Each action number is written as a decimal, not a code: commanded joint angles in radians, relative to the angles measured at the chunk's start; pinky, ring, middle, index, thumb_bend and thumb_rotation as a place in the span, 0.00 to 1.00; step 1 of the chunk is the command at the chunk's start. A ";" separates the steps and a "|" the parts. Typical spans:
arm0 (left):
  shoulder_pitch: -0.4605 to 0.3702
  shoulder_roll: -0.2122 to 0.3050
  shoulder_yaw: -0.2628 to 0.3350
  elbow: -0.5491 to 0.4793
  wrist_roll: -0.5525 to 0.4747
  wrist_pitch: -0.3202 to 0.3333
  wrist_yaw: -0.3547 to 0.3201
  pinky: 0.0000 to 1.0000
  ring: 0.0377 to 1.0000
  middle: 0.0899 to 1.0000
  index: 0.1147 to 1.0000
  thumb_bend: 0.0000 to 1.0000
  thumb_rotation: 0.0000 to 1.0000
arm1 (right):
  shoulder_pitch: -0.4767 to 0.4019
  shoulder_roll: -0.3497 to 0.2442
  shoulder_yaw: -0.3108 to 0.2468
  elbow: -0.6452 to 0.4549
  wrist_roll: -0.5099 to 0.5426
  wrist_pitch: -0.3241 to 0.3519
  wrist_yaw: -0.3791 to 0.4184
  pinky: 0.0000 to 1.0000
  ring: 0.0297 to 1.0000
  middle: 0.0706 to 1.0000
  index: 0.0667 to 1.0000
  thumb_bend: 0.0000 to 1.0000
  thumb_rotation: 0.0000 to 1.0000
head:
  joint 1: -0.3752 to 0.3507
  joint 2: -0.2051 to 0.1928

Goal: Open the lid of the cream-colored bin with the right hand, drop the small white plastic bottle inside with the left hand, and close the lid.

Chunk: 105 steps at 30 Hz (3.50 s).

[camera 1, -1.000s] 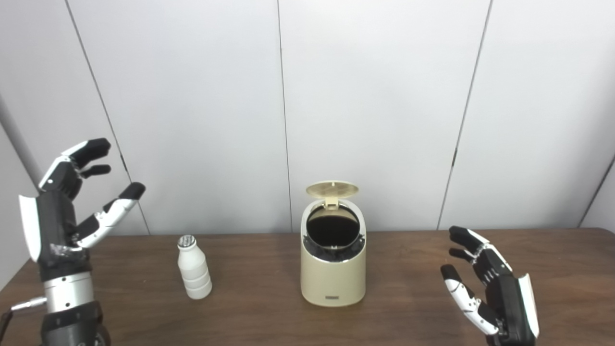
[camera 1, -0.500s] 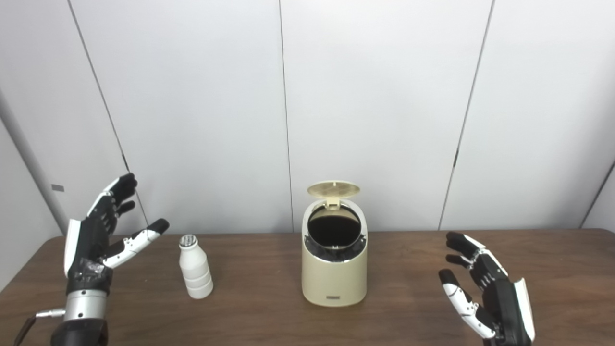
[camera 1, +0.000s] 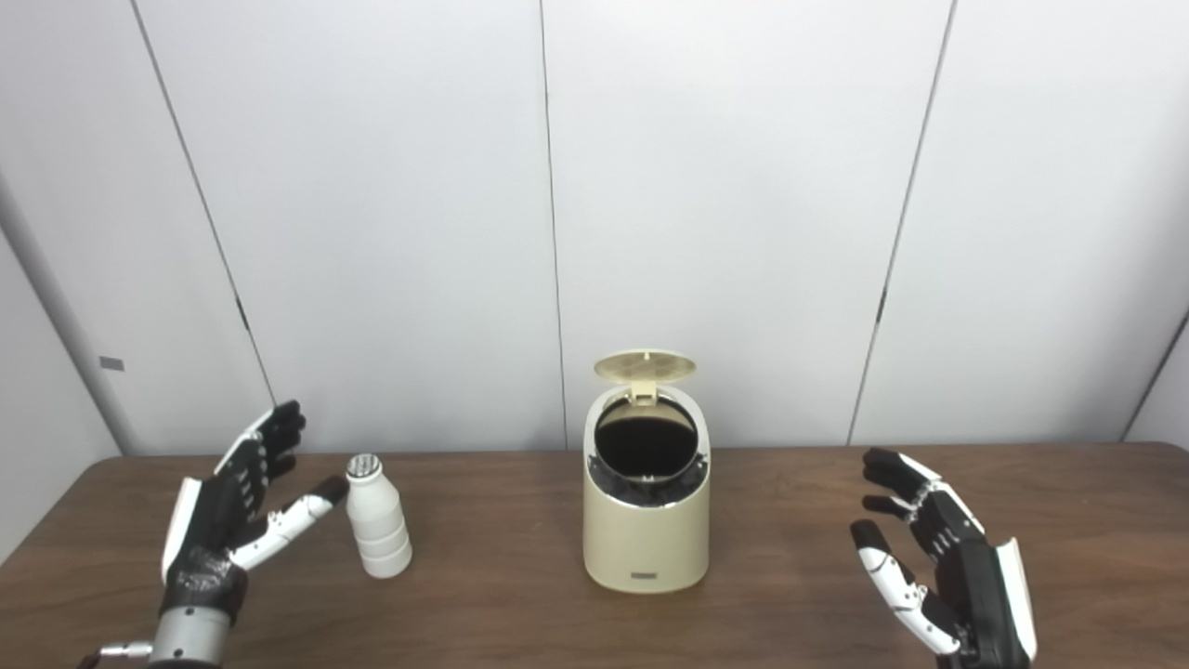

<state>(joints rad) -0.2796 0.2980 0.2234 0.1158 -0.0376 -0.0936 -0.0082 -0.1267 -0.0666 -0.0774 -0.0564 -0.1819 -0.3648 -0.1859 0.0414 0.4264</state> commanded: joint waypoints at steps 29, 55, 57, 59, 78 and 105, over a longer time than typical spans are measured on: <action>0.020 -0.046 -0.048 0.119 0.073 -0.146 0.073 0.77 0.85 0.83 0.85 1.00 0.36 | -0.019 -0.016 -0.013 -0.036 0.039 -0.022 0.024 0.71 0.79 0.78 0.75 0.16 0.33 | 0.022 -0.002; -0.112 -0.041 -0.099 0.394 0.200 -0.240 0.179 0.72 0.80 0.79 0.82 1.00 0.27 | -0.010 -0.020 -0.019 -0.053 0.046 0.005 0.045 0.71 0.79 0.78 0.75 0.13 0.30 | 0.034 -0.004; -0.121 -0.043 -0.104 0.403 0.201 -0.249 0.180 0.74 0.80 0.78 0.82 1.00 0.27 | -0.009 -0.021 -0.020 -0.050 0.045 0.005 0.047 0.72 0.80 0.79 0.75 0.13 0.30 | 0.033 -0.003; -0.131 -0.047 -0.106 0.417 0.207 -0.265 0.193 0.73 0.79 0.77 0.80 1.00 0.25 | -0.008 -0.022 -0.021 -0.047 0.044 0.003 0.047 0.73 0.80 0.79 0.76 0.13 0.31 | 0.032 -0.003; -0.171 -0.098 -0.091 0.480 0.318 -0.351 0.480 0.33 0.40 0.41 0.44 0.50 0.00 | -0.009 -0.030 -0.017 -0.031 0.049 -0.020 0.056 0.72 0.80 0.79 0.76 0.14 0.35 | 0.032 0.002; -0.088 -0.149 -0.179 -0.036 0.222 -0.305 0.254 0.36 0.42 0.45 0.40 0.50 0.00 | -0.034 -0.015 -0.012 0.028 0.117 -0.045 0.073 0.80 0.83 0.82 0.77 0.19 0.51 | 0.005 -0.014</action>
<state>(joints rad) -0.3373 0.1519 0.0463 0.1285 0.1961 -0.3986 0.2584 -0.1297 -0.0838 -0.0885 -0.0063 -0.0781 -0.3749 -0.1175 0.0460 0.4126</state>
